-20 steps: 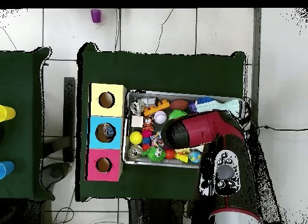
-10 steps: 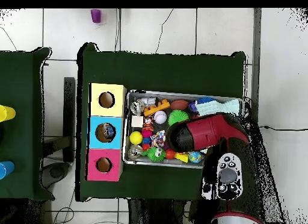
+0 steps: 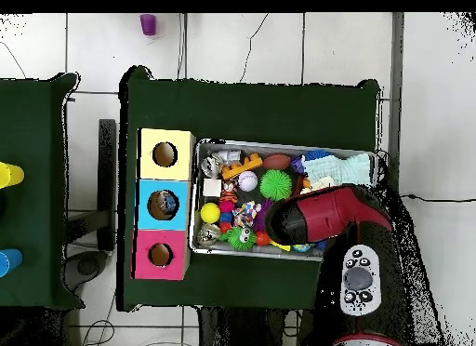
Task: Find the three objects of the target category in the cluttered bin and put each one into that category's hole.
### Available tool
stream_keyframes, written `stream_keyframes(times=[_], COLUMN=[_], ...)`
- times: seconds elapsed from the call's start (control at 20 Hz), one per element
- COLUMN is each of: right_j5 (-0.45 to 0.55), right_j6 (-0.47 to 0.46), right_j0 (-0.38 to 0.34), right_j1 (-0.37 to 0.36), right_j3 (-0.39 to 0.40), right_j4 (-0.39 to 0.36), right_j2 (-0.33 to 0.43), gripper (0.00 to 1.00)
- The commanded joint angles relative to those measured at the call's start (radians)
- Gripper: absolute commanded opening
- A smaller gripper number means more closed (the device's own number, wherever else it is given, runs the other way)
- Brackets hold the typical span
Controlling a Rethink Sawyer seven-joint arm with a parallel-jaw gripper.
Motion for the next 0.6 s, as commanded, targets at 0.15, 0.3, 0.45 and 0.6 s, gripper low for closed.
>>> stream_keyframes(times=[0.15,0.3,0.45,0.6], right_j5=[-0.051,-0.074,-0.094,-0.107], right_j6=[-0.106,-0.111,-0.105,-0.08], right_j0=[-0.075,-0.1,-0.114,-0.108], right_j1=[0.089,0.117,0.146,0.179], right_j3=[0.065,0.063,0.053,0.034], right_j4=[-0.054,-0.059,-0.065,-0.076], right_j2=[0.075,0.091,0.099,0.089], gripper=[1.0,1.0,1.0,1.0])
